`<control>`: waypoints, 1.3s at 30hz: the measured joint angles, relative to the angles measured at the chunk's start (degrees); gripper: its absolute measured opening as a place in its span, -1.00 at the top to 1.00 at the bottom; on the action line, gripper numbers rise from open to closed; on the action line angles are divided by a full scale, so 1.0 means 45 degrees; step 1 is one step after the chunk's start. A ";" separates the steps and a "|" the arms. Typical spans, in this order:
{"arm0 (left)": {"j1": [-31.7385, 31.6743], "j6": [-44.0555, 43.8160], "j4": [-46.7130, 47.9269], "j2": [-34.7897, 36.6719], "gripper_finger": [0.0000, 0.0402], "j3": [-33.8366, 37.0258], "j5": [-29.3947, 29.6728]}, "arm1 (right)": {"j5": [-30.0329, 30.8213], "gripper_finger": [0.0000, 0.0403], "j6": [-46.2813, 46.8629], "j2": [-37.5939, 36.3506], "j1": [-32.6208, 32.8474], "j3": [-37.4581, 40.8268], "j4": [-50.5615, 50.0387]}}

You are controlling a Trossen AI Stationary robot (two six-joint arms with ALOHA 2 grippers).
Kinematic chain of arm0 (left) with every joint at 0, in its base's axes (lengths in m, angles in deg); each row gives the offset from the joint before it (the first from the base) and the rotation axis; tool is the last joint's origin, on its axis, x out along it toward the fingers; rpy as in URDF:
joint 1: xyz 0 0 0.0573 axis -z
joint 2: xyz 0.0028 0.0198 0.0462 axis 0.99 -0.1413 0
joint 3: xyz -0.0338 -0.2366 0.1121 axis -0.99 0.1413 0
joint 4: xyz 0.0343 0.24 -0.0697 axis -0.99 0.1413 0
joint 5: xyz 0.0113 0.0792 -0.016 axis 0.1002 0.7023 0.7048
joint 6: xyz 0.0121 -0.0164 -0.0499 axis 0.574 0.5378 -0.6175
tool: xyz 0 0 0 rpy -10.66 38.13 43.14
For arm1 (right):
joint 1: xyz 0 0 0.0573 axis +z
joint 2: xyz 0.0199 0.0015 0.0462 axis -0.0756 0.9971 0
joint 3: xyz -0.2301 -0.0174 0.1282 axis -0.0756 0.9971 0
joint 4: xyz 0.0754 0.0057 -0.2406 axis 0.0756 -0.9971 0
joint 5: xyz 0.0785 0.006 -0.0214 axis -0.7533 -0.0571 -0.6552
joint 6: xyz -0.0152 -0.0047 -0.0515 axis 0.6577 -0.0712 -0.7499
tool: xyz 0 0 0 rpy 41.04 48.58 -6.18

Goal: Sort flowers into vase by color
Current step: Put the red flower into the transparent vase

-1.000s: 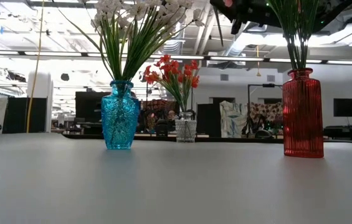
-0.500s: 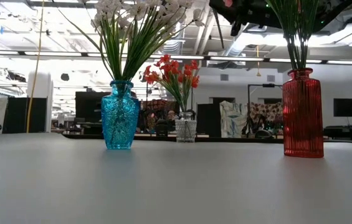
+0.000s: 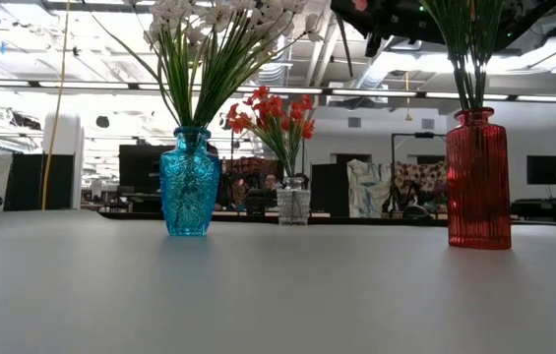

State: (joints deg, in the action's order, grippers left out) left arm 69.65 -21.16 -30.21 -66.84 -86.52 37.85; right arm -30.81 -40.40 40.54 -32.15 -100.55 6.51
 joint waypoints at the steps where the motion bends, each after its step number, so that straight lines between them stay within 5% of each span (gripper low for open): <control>1: 0.0000 -0.0029 0.0000 0.0004 1.00 0.0000 0.0000 | 0.0000 0.82 0.0000 0.0000 0.0000 0.0000 0.0000; 23: 0.0010 -0.0183 -0.0024 0.0000 1.00 0.0019 -0.0107 | 0.0045 0.69 -0.0004 0.0010 0.0015 0.0000 -0.0620; 39: -0.0082 0.0957 0.1844 0.0748 1.00 0.0024 -0.0092 | 0.0049 0.89 0.0010 0.0015 -0.0608 0.0000 -0.0260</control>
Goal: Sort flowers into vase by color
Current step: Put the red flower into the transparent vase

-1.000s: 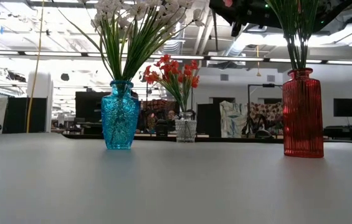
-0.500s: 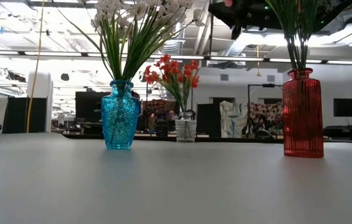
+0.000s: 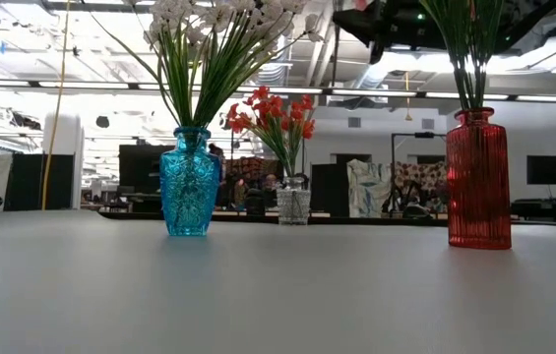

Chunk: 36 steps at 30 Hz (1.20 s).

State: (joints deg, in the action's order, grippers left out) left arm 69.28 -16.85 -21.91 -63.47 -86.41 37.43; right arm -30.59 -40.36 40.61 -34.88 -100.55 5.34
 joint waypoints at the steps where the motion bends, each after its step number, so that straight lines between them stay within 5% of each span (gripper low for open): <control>1: -0.0044 0.0171 0.0327 0.0224 1.00 0.0000 0.0000 | -0.0001 0.89 -0.0003 0.0000 -0.0089 0.0000 0.0123; 11: -0.0505 0.1162 0.4645 0.3344 1.00 0.0788 -0.0043 | -0.0066 0.89 -0.0082 -0.0005 -0.1030 0.0000 0.0264; 24: -0.0377 0.0327 0.2915 0.9740 1.00 0.7949 -0.0029 | -0.0207 0.89 -0.2154 0.0366 -0.1216 0.0000 0.1305; 36: -0.0389 -0.0798 0.2672 1.4273 1.00 1.1973 -0.0344 | -0.1118 0.89 -0.0243 0.4254 -0.2339 0.0000 0.7482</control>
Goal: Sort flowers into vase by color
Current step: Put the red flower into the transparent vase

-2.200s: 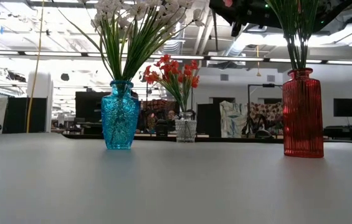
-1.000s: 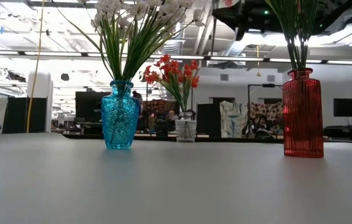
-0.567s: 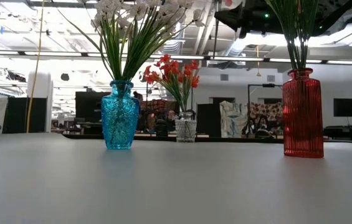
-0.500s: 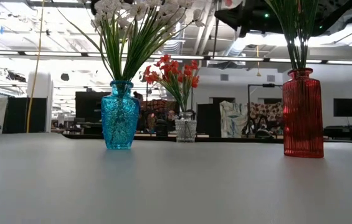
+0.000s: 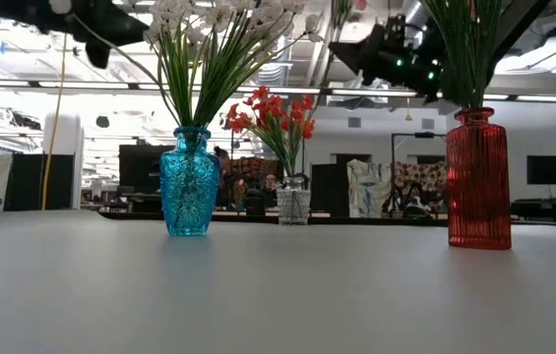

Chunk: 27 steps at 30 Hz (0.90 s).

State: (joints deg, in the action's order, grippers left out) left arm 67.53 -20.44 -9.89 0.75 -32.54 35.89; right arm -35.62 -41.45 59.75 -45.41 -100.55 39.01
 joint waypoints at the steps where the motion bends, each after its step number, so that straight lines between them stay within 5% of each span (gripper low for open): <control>1: 0.0000 -0.0097 -0.0007 0.0292 1.00 0.0196 -0.0001 | 0.0000 0.89 0.0127 0.0352 -0.0096 0.0000 0.0593; 7: 0.0000 -0.0153 0.0100 0.1269 1.00 0.0727 -0.0001 | 0.0008 0.89 0.0374 0.2229 -0.0392 -0.0158 0.2978; 19: 0.0010 -0.0041 0.0137 0.1338 1.00 0.0739 -0.0345 | 0.0070 0.89 0.0332 0.5239 -0.0404 -0.2282 0.3006; 27: 0.0005 -0.0022 0.0370 0.1338 1.00 0.0739 -0.0365 | 0.0072 0.89 0.0224 0.5776 -0.0492 -0.2777 0.2303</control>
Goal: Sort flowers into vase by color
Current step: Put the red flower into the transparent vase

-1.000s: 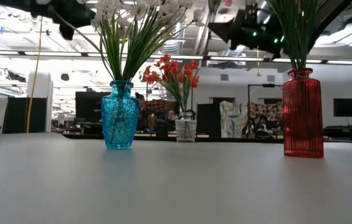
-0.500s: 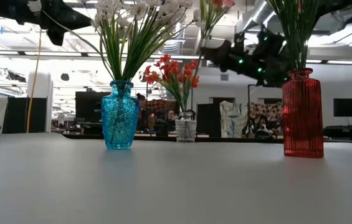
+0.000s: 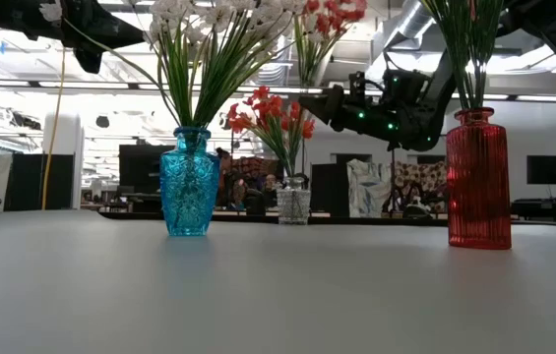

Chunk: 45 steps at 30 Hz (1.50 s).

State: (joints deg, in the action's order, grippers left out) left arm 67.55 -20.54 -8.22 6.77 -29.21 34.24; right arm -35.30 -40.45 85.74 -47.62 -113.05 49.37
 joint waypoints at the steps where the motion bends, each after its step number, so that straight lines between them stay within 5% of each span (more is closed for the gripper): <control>1: 0.0000 -0.0005 -0.0005 0.0000 1.00 0.0000 -0.0005 | 0.0001 0.89 -0.0003 0.0000 -0.0040 0.0002 -0.0136; 28: -0.0005 -0.0029 -0.0021 0.0000 1.00 0.0000 0.0000 | 0.0705 0.89 -0.1467 -0.0005 -0.0102 0.0004 -0.3537; 45: -0.0005 -0.0029 -0.0024 0.0000 1.00 0.0000 0.0015 | 0.1371 0.16 -0.1420 -0.0015 0.0058 0.0004 -0.4512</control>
State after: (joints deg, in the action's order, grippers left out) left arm 67.53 -20.67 -8.33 6.77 -29.21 34.31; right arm -29.13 -46.84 85.68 -47.36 -113.03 29.07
